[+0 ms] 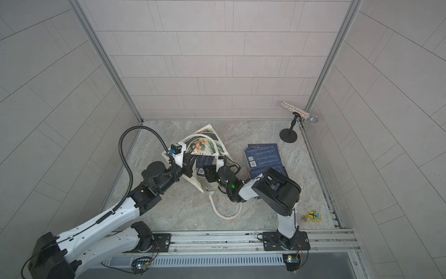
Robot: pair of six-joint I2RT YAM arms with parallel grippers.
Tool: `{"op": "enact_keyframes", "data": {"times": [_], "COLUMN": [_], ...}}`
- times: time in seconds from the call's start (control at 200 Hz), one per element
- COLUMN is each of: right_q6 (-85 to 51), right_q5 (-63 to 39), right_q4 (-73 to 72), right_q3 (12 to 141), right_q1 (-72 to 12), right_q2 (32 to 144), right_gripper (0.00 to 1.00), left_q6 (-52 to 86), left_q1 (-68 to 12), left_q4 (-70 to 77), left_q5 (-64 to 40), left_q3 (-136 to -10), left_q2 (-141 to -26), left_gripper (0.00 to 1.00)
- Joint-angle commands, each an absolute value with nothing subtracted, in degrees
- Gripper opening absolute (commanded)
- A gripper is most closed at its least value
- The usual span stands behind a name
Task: Take out the books from the canvas bag
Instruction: Pick up the book from the canvas bag.
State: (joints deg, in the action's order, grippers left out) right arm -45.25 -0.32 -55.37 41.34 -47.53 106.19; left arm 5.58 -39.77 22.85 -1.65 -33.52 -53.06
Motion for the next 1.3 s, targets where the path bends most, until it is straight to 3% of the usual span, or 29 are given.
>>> {"op": "enact_keyframes", "data": {"times": [0.0,0.175,0.385,0.685,1.006,1.161,1.296], "right_q6": [-44.1,-44.8,-40.0,-28.6,-25.4,-26.8,-26.5], "right_q5": [0.9,0.5,1.0,10.4,4.2,0.5,3.8], "right_q4": [-55.8,-59.0,-56.1,-41.0,-20.3,-14.3,-8.7], "right_q3": [43.3,43.4,39.8,35.9,36.0,36.6,36.4], "right_q1": [-47.6,-47.9,-50.3,-57.6,-57.8,-57.9,-57.8], "right_q2": [106.9,106.2,98.4,83.1,66.8,58.0,48.8], "right_gripper": [0.43,0.17,0.0,0.0,0.0,0.0,0.0], "left_q6": [5.7,5.5,5.1,4.1,2.5,2.6,2.7], "left_q1": [-40.2,-40.2,-40.2,-40.2,-40.0,-39.6,-39.3], "left_q4": [27.4,27.1,25.0,21.4,18.2,16.9,16.0], "left_q5": [-4.0,-3.4,0.6,10.6,23.5,25.0,25.2], "left_q3": [-36.0,-35.9,-36.9,-38.4,-40.1,-41.0,-41.6], "left_q2": [-52.4,-52.2,-52.5,-53.6,-55.7,-56.8,-57.2], "left_gripper": [0.0,0.0,0.0,0.0,0.0,0.0,0.0]}}
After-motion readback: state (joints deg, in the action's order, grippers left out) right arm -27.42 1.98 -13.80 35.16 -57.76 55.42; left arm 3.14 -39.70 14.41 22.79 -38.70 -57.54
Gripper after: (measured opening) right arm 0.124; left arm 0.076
